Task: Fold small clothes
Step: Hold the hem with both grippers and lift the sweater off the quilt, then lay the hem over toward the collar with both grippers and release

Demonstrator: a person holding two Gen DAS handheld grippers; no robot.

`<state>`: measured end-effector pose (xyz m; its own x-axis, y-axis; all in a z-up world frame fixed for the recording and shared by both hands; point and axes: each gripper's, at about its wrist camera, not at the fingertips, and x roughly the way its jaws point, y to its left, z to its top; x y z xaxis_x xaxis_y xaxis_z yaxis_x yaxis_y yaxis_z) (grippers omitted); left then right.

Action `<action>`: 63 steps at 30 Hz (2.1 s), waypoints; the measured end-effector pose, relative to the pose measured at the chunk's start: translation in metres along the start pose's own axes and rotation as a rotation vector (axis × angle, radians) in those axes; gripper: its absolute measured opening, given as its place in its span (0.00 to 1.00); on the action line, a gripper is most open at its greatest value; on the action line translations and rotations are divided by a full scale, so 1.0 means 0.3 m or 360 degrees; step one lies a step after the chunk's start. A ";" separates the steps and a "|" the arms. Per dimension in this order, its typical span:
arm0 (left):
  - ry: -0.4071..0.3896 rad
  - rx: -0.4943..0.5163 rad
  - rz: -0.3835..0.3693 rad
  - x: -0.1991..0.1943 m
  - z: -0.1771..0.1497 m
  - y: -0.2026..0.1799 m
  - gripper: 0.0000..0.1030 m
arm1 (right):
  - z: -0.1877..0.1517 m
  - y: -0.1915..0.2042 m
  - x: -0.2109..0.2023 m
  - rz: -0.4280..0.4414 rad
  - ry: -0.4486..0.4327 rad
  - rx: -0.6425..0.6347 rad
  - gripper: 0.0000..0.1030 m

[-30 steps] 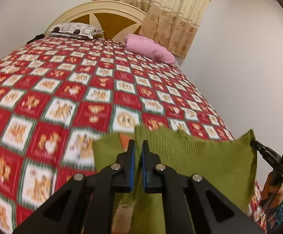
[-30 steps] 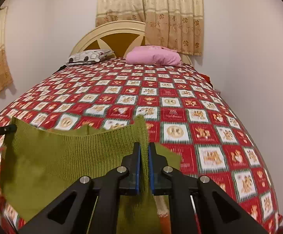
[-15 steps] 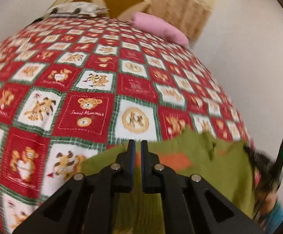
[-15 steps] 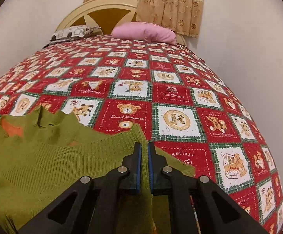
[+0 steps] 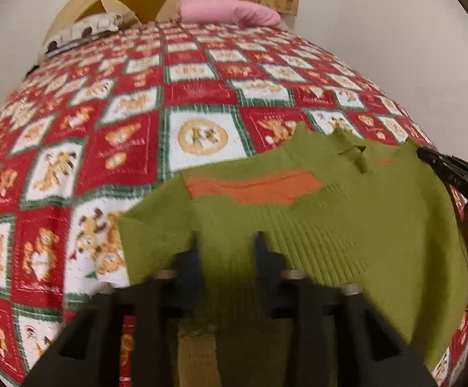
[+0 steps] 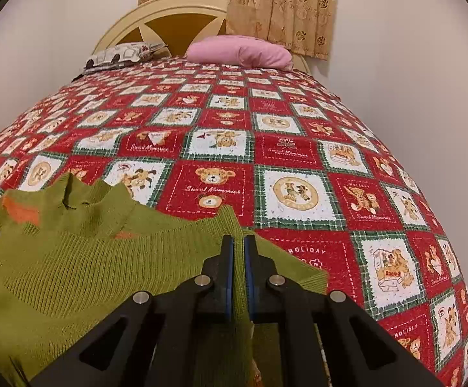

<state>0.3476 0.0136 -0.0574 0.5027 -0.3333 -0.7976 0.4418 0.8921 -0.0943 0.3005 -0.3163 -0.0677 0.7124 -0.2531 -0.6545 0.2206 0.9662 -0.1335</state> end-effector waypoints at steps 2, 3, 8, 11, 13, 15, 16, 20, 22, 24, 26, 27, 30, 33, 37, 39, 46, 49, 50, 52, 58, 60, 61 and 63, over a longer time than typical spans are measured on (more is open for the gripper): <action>-0.0052 -0.0065 -0.0068 -0.039 0.012 0.020 0.09 | 0.004 0.003 -0.018 -0.0017 -0.0007 -0.0003 0.06; -0.0088 -0.0081 -0.0079 -0.060 0.017 0.025 0.09 | 0.006 0.002 -0.039 -0.0014 -0.0025 0.0000 0.06; -0.0222 -0.0177 -0.0087 -0.124 0.088 0.051 0.09 | 0.054 -0.031 -0.198 0.0012 -0.0232 0.0064 0.05; -0.0245 -0.0230 -0.0015 -0.068 0.148 0.061 0.09 | 0.104 -0.043 -0.195 -0.0055 -0.0291 0.0068 0.05; -0.0217 -0.0263 0.0044 0.004 0.158 0.072 0.09 | 0.114 -0.049 -0.124 -0.0084 -0.0248 0.0067 0.05; -0.0081 -0.0273 0.0121 0.108 0.139 0.077 0.12 | 0.069 -0.057 0.005 -0.0125 -0.0087 0.0071 0.05; -0.0082 -0.0248 0.0161 0.135 0.123 0.068 0.18 | 0.038 -0.063 0.049 -0.0115 0.0001 0.0096 0.05; -0.0057 -0.0133 0.0252 0.142 0.130 0.022 0.41 | 0.032 -0.120 0.067 -0.0048 0.0041 0.0231 0.05; -0.0064 -0.0149 0.0224 0.134 0.126 0.034 0.43 | 0.027 -0.135 0.066 -0.0019 0.0051 0.0262 0.05; -0.0062 -0.0235 0.0151 0.127 0.116 0.074 0.49 | 0.030 -0.162 0.018 0.0023 -0.0030 0.0327 0.05; -0.0079 -0.0329 0.0077 0.115 0.104 0.110 0.50 | 0.033 -0.200 -0.062 0.0096 -0.0128 0.0423 0.07; -0.0085 -0.0357 0.0057 0.112 0.100 0.115 0.50 | 0.036 -0.208 -0.091 0.0163 -0.0144 0.0446 0.17; -0.0081 -0.0344 0.0090 0.117 0.098 0.095 0.52 | 0.053 -0.160 -0.098 0.0279 -0.0025 0.0339 0.49; -0.0059 -0.0241 0.0213 0.131 0.105 0.050 0.67 | 0.028 -0.073 -0.025 0.0250 0.0148 0.0178 0.49; -0.0031 -0.0279 0.0310 0.135 0.103 0.068 0.86 | -0.018 0.015 0.036 0.0043 0.0200 -0.0014 0.06; -0.0028 -0.0341 0.0269 0.135 0.097 0.097 0.87 | -0.016 -0.017 0.001 -0.0141 0.0111 0.0083 0.06; -0.0010 -0.0354 0.0292 0.150 0.102 0.097 0.92 | -0.045 -0.053 0.052 -0.0249 0.0213 0.0135 0.08; 0.0017 -0.0377 0.0279 0.151 0.107 0.111 0.94 | -0.041 -0.015 0.054 -0.0345 0.0225 0.0022 0.09; 0.0035 -0.0386 0.0272 0.145 0.112 0.118 0.94 | -0.040 -0.024 0.043 -0.0328 0.0223 0.0024 0.10; 0.0069 -0.0378 0.0347 0.093 0.123 0.132 0.89 | -0.030 -0.059 -0.040 -0.0206 0.0142 0.0118 0.12; -0.0181 -0.0219 0.0405 -0.206 -0.007 0.028 0.87 | -0.105 -0.030 -0.416 0.0033 -0.0146 0.0205 0.41; -0.0194 -0.0214 0.0340 -0.262 -0.097 -0.034 0.87 | -0.166 0.024 -0.482 0.0115 -0.0123 0.0151 0.41; -0.0195 -0.0215 0.0316 -0.278 -0.140 -0.061 0.87 | -0.188 0.049 -0.492 0.0124 -0.0103 0.0130 0.41; -0.0205 -0.0206 0.0305 -0.296 -0.208 -0.113 0.87 | -0.248 0.097 -0.513 0.0155 -0.0058 0.0100 0.41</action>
<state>0.2416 0.0321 -0.0205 0.6621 -0.1832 -0.7266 0.2348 0.9716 -0.0310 0.1475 -0.2456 -0.0263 0.7561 -0.1611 -0.6343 0.1897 0.9816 -0.0232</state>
